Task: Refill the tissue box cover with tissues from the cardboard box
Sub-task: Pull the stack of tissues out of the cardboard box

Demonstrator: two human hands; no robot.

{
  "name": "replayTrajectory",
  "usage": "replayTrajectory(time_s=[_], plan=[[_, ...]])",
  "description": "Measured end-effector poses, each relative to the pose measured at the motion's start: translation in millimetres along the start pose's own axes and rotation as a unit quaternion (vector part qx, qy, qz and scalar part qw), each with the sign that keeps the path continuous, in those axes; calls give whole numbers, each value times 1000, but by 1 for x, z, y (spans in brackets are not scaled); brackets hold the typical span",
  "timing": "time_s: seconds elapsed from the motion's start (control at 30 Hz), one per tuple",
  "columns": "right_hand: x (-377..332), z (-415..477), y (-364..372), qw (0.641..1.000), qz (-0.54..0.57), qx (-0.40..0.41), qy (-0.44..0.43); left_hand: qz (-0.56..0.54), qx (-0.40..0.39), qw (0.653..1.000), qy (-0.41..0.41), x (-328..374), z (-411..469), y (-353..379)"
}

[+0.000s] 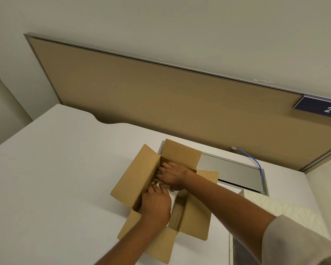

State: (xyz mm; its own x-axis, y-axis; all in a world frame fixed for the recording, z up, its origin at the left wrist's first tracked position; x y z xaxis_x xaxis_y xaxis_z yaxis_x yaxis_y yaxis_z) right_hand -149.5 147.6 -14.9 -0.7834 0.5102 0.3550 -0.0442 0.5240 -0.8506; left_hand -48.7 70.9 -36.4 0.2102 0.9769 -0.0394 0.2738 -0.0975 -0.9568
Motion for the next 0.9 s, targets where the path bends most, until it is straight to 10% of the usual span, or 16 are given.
replayTrajectory(time_s=[0.4, 0.9], plan=[[-1, 37, 5, 987, -9, -157, -14, -221, -145, 962, -65, -15, 29, 34], [2, 38, 3, 990, -41, -132, -19, -296, -92, 940, -140, -20, 27, 38]])
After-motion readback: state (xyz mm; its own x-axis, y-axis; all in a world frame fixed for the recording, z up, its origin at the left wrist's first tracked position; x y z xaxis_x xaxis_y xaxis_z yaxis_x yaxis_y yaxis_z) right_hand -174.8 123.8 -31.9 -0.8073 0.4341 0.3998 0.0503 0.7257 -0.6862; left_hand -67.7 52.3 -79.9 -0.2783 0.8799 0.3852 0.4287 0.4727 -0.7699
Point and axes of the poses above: each hand's wrist, its own z-axis towards the middle knuckle, its own y-axis out of the palm, x = y × z, the point moved 2 cm from there along z, towards the middle knuckle, and after that the axes turned 6 degrees about y, right-handed, at the moved point
